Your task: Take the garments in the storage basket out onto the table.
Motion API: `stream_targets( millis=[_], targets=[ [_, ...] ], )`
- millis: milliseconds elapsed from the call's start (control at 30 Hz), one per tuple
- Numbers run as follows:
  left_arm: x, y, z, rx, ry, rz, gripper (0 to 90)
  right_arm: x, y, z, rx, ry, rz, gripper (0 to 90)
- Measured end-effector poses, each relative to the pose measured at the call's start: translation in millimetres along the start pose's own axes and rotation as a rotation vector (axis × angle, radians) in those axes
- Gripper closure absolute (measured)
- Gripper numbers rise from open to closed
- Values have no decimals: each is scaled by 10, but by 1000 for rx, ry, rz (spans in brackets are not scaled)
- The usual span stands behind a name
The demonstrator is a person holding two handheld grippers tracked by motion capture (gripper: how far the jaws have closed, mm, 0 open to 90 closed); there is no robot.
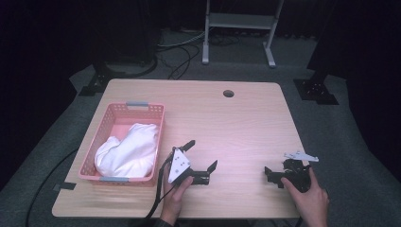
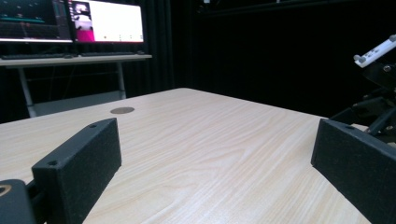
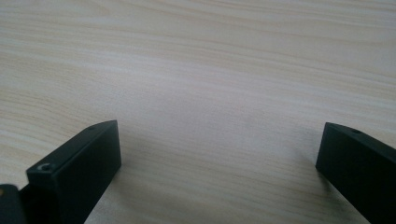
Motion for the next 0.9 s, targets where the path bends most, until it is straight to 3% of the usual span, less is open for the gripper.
stream_targets(
  millis=[167, 900],
  targets=[
    [-7, 13, -14, 1, -13, 22, 14, 0, 0, 0, 0, 0, 0, 0],
    [-20, 39, -212, 0, -33, 35, 14, 0, 0, 0, 0, 1, 0, 0]
  ],
)
Point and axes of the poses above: each handheld gripper's, and its own axes: y roughly forward along the jaws, z roughly out of its underside, x roughly to its left, the point moved 4 cm from there along y, roughly forward along the jaws, and after that the axes turned 10 degrees about -y, right-handed, at the moved point
